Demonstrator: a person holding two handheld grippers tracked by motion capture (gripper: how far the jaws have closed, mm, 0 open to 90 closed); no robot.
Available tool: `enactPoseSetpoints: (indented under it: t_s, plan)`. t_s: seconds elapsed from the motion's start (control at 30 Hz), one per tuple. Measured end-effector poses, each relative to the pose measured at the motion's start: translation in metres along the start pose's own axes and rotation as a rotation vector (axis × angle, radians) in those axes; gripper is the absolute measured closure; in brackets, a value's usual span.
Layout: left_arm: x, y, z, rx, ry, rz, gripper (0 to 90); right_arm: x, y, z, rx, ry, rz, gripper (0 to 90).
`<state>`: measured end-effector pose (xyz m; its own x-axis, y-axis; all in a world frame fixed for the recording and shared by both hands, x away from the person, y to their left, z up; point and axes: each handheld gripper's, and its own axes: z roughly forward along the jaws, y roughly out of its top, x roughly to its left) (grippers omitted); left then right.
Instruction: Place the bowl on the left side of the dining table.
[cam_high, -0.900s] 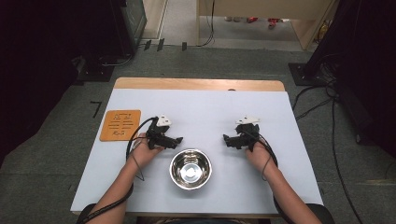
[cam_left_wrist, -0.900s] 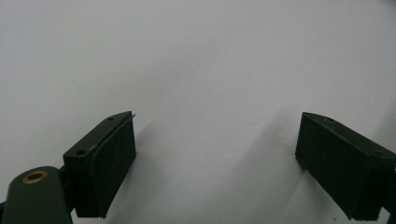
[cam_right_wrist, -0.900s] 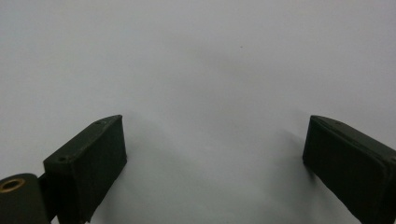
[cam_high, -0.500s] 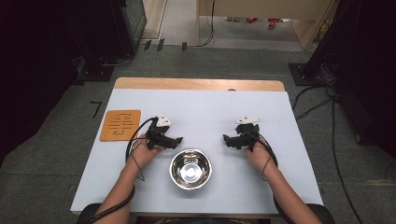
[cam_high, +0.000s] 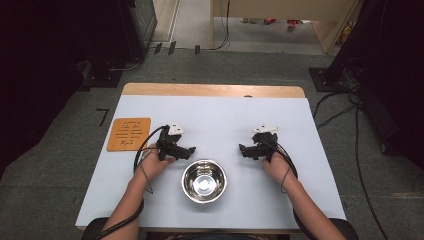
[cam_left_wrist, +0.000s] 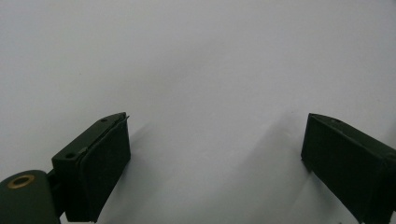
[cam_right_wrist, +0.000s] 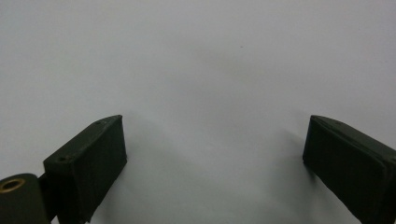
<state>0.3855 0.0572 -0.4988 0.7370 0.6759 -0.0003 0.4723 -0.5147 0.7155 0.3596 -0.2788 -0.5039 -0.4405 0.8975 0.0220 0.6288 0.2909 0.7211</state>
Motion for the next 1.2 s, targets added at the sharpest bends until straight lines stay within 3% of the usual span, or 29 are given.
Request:
enactPoseSetpoints:
  t_s: [0.37, 0.67, 0.73, 0.83, 1.2]
  plan:
    - [0.000, 0.000, 0.000, -0.005, -0.001, -0.010, 8.7, 0.000, 0.000, 0.000, 0.000, 0.000, -0.001, 5.7]
    - [-0.001, 0.008, -0.001, 0.069, 0.007, -0.012, 9.4, 0.000, 0.000, 0.000, 0.000, 0.000, -0.001, 5.7]
    - [0.000, 0.010, -0.003, 0.079, 0.008, -0.010, 12.7, 0.000, 0.000, 0.000, 0.000, -0.001, -0.001, 5.7]
    - [0.001, 0.012, -0.006, 0.082, 0.033, -0.011, 24.5, 0.000, 0.000, 0.000, 0.000, 0.000, -0.001, 5.7]
    - [0.003, 0.018, -0.012, 0.114, -0.019, -0.054, 25.7, 0.000, 0.000, 0.000, -0.002, 0.000, -0.004, 5.8]
